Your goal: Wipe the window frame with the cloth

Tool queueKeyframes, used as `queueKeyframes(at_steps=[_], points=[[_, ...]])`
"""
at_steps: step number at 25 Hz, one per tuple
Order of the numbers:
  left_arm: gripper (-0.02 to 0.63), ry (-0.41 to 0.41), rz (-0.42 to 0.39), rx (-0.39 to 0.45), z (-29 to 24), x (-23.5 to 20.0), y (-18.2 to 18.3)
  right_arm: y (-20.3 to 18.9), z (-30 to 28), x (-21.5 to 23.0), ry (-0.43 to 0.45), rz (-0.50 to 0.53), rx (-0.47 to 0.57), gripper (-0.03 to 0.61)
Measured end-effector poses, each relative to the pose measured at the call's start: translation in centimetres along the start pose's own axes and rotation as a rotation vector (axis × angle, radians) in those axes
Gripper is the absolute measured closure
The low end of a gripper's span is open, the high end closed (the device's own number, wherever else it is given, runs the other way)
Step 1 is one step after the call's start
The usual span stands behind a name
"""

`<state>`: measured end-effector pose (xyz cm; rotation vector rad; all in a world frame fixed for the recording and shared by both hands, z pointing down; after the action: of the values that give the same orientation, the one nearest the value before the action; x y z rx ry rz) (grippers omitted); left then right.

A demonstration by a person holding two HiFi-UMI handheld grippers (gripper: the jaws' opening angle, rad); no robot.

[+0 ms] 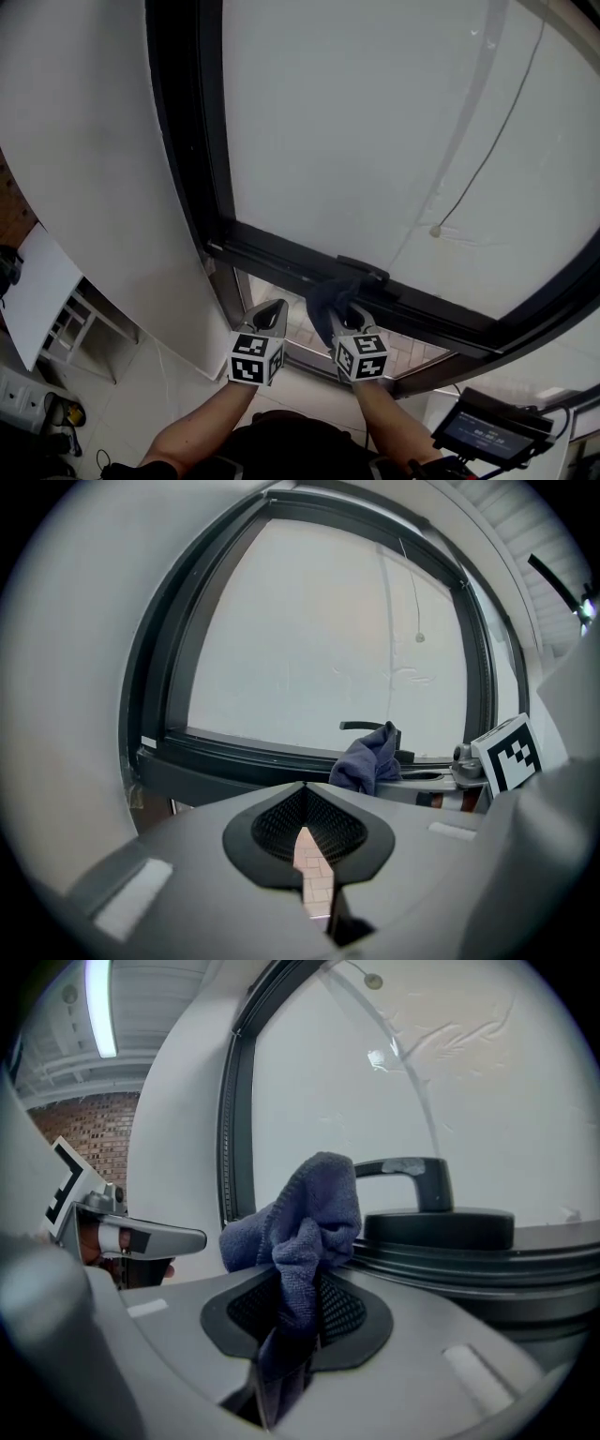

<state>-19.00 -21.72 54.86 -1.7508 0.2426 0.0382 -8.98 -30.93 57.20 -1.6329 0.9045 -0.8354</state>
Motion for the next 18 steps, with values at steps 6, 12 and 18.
queueKeyframes(at_steps=[6, 12, 18], points=[[0.614, 0.032, 0.012, 0.014, 0.9, -2.7, 0.3, 0.4, -2.2, -2.0, 0.028, 0.006, -0.007, 0.494], [0.614, 0.078, 0.028, 0.019, 2.3, -6.0, 0.1, 0.4, -4.5, -4.1, 0.047, 0.008, -0.013, 0.494], [0.614, 0.113, 0.041, 0.030, 3.4, -8.9, 0.1, 0.4, -6.7, -6.0, 0.057, 0.008, -0.018, 0.494]])
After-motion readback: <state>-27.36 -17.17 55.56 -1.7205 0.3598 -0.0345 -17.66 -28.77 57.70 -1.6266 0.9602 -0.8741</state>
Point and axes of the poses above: the fingertips, and each gripper's own axes: z backward along the fingers, x to its right, y out of its top, the point moved 2 cm from there along z, backward along the fingers, and after that the axes turned 3 degrees about x, right-handed, at the moved point
